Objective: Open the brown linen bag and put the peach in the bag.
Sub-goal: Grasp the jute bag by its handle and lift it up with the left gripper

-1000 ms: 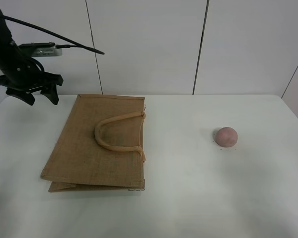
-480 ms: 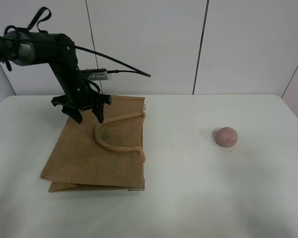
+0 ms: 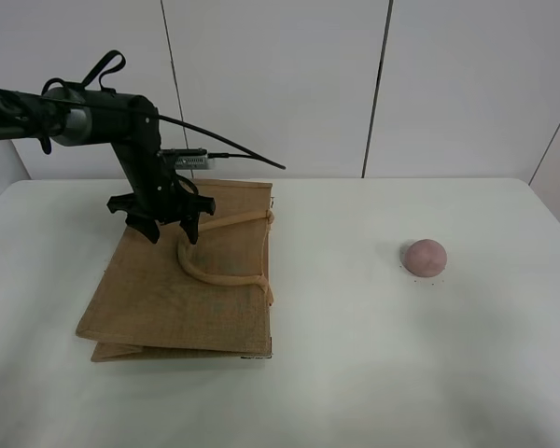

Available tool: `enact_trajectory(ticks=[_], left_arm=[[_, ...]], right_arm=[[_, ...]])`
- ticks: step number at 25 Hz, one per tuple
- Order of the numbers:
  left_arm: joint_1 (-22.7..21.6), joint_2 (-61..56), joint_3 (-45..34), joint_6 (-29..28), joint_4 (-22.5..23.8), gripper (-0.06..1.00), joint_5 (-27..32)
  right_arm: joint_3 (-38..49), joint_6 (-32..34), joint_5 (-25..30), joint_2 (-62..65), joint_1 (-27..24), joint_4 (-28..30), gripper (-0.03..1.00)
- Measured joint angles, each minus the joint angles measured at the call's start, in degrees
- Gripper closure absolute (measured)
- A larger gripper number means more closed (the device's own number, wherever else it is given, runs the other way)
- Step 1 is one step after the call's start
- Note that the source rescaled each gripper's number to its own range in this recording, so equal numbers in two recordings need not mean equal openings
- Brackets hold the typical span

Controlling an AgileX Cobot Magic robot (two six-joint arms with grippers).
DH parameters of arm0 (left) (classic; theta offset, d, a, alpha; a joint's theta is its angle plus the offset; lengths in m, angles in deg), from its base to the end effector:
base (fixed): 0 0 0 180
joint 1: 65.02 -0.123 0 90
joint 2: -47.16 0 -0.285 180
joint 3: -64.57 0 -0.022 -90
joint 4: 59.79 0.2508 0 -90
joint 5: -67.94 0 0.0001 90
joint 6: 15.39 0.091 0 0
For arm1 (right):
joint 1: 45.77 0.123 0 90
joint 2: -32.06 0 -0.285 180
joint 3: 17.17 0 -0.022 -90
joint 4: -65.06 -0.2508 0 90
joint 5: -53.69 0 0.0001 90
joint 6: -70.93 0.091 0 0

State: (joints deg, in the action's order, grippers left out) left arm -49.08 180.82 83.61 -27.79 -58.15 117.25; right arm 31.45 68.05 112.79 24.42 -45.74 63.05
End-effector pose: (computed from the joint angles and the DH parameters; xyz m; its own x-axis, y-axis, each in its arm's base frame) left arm 0.4419 -0.1242 0.1573 -0.9587 0.0695 -0.2757 0.0820 0.9961 -0.0340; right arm -0.0040 0.0027 0.2795 -0.4269 -0.0324 -0.9037 -0.0415 0.9990 -0.0163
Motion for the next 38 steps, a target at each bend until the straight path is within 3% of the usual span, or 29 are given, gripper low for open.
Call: enact_trajectory(ticks=[15, 17, 18, 19, 21, 22, 23, 30, 38], left_arm=[[0.00, 6.15, 0.00, 0.00, -2.10, -0.04, -3.61], [0.00, 6.27, 0.09, 0.00, -1.64, 0.08, -3.61], [0.00, 6.27, 0.09, 0.00, -1.15, 0.20, -3.61], [0.06, 6.27, 0.21, 0.00, -1.09, 0.33, -3.61], [0.25, 6.27, 0.52, 0.00, -1.23, 0.70, -3.30], [0.33, 6.27, 0.87, 0.00, -1.28, 0.85, -2.88], [0.33, 6.27, 1.37, 0.00, -1.28, 0.93, -2.23], [0.27, 3.90, 8.92, 0.09, 0.43, 0.93, 5.43], [0.16, -8.80, 18.73, 1.68, 0.66, 0.94, 13.39]], right_arm=[[0.00, 0.00, 0.00, 0.00, 0.00, 0.00, -0.03], [0.00, 0.00, 0.00, 0.00, 0.00, 0.00, -0.03], [0.00, 0.00, 0.00, 0.00, 0.00, 0.00, -0.03], [0.00, 0.00, 0.00, 0.00, 0.00, 0.00, -0.03], [0.00, 0.00, 0.00, 0.00, 0.00, 0.00, -0.03], [0.00, 0.00, 0.00, 0.00, 0.00, 0.00, -0.03], [0.00, 0.00, 0.00, 0.00, 0.00, 0.00, -0.03], [0.00, 0.00, 0.00, 0.00, 0.00, 0.00, -0.03], [0.00, 0.00, 0.00, 0.00, 0.00, 0.00, -0.03]])
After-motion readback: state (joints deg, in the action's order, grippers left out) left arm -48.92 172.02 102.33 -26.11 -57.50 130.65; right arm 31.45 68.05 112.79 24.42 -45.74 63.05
